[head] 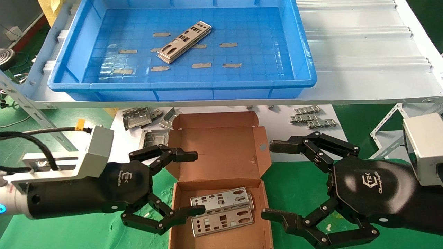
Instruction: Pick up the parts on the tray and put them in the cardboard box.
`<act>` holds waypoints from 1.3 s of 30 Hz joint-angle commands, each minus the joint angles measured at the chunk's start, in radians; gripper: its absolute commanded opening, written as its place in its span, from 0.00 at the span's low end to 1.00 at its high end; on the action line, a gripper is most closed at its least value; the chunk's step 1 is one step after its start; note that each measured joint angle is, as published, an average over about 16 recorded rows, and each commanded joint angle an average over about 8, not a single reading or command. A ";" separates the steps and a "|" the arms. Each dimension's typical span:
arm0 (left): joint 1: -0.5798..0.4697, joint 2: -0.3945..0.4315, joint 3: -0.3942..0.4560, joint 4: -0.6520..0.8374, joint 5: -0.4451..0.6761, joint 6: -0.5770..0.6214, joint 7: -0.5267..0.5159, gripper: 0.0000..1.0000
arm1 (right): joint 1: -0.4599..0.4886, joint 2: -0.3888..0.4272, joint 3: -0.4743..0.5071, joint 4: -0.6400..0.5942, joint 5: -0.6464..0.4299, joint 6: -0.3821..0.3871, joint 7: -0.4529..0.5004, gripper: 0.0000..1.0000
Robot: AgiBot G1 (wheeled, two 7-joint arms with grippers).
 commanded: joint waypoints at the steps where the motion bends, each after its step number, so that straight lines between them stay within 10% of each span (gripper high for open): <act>1: 0.011 -0.013 -0.018 -0.019 -0.007 0.003 -0.008 1.00 | 0.000 0.000 0.000 0.000 0.000 0.000 0.000 1.00; 39: 0.167 -0.194 -0.270 -0.282 -0.104 0.045 -0.124 1.00 | 0.000 0.000 0.000 0.000 0.000 0.000 0.000 1.00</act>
